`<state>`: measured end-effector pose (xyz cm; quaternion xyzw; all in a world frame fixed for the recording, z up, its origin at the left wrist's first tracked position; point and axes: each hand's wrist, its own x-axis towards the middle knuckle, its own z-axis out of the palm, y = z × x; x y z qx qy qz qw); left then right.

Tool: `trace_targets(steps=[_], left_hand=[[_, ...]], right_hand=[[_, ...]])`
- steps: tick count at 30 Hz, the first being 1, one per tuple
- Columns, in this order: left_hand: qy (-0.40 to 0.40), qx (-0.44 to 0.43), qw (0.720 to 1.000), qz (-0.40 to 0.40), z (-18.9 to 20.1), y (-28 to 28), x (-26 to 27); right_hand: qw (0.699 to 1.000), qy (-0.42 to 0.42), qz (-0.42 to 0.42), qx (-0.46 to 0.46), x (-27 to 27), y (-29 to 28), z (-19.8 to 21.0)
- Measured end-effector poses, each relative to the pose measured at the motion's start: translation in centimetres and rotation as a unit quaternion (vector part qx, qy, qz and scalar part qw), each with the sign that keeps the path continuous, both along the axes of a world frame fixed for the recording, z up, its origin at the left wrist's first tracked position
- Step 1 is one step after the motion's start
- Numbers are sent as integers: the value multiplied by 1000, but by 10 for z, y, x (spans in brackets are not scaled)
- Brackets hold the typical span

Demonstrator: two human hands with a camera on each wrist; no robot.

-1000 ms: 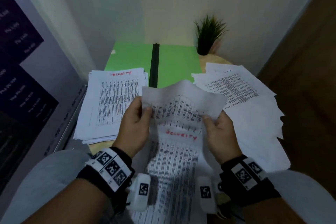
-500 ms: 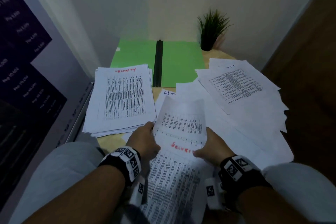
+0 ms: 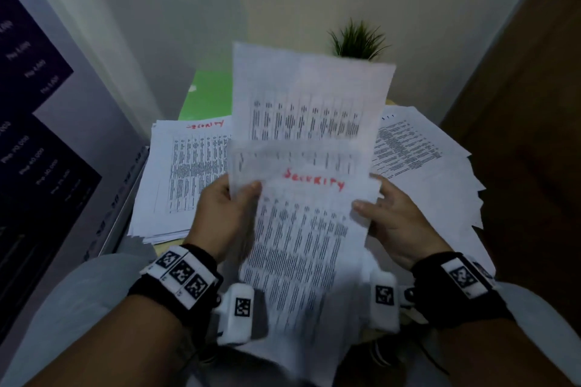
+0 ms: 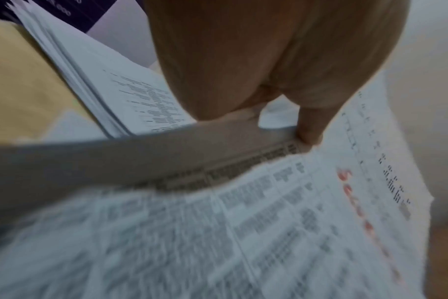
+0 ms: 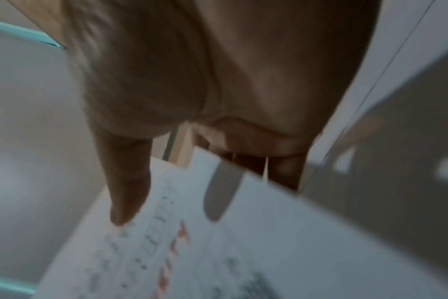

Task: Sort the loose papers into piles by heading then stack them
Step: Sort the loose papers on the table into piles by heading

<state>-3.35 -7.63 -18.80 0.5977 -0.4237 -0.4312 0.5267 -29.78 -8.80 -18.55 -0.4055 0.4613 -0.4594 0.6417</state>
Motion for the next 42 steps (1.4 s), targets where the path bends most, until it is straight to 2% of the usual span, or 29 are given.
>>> trace_targets(steps=[2,4,7,9,11,13,17,22,27,29,33,35,39,42], left_hand=[[-14,-76,997,22,19,0,-4],[-7,-152,988,20,39,4,-11],[-36,-268,963,13,64,9,-19],[-45,-318,947,11,72,11,-20],[-36,-326,945,7,69,9,-18],[-21,-296,955,-9,59,6,-14],[19,-177,983,-50,26,0,-4],[-18,-76,994,-72,-9,-12,-1],[-71,50,987,-136,-39,-8,-9],[-77,59,987,-128,-45,-6,-11],[-70,16,995,-75,-41,-7,-12],[-77,12,994,-71,-41,-8,-11],[-115,51,987,-103,-57,-9,-8],[-147,64,980,-119,-65,-11,-4]], right_hand=[[992,118,24,-35,5,2,1],[970,216,-42,-104,17,4,14],[937,218,-157,-223,33,8,47],[922,192,-181,-282,39,12,62],[918,177,-186,-301,41,15,65],[922,178,-183,-290,43,15,59],[938,195,-188,-217,41,12,21],[952,195,-201,-127,42,7,-16],[961,218,-165,-42,53,11,-48],[959,216,-180,-38,55,13,-54],[945,207,-241,-73,55,8,-50],[941,219,-252,-57,52,5,-55],[946,284,-156,-5,45,8,-71],[948,292,-127,3,47,7,-69]])
